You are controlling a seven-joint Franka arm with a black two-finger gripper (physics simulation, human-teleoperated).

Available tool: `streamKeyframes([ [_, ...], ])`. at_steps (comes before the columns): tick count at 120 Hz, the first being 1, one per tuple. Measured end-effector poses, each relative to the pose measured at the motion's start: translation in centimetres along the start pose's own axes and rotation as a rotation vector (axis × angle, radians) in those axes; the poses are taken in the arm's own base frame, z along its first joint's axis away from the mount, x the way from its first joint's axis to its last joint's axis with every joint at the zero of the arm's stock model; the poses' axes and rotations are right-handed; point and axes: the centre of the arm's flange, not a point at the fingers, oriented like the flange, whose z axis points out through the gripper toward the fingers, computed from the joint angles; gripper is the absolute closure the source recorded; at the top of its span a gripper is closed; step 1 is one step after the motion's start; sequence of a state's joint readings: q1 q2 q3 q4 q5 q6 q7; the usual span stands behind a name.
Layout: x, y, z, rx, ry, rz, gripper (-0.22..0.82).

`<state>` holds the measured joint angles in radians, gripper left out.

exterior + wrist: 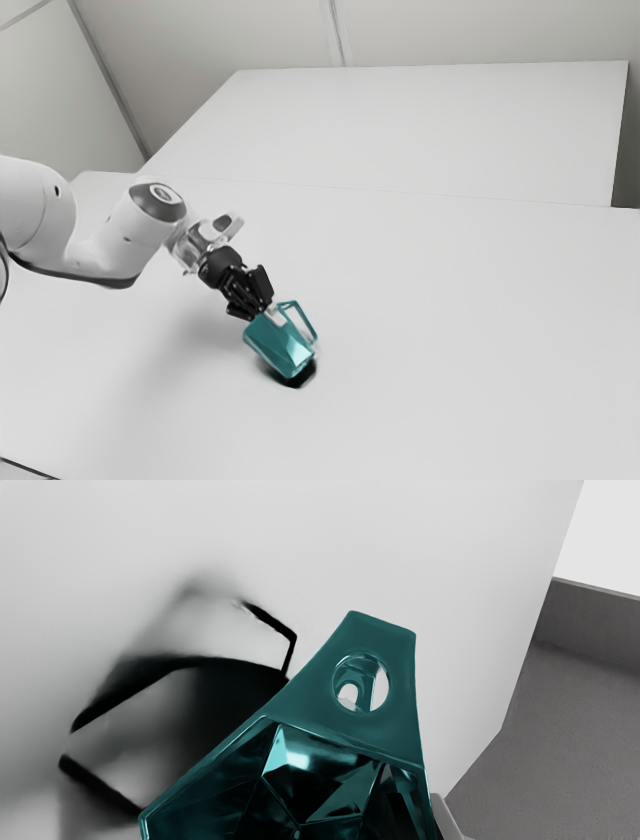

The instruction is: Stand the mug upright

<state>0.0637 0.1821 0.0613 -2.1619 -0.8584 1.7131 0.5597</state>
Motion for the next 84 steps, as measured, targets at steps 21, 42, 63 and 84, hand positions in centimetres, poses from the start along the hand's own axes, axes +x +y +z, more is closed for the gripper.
streamKeyframes([
  [21, 0.1, 1.6, -0.8, 0.011, 0.013, 0.040, 0.76],
  [42, -0.5, 4.4, -1.6, 0.038, 0.024, 0.101, 0.76],
  [63, -0.9, 6.9, -1.8, 0.121, 0.015, 0.170, 0.76],
  [84, -1.0, 7.5, -2.7, 0.211, 0.025, 0.209, 0.76],
])
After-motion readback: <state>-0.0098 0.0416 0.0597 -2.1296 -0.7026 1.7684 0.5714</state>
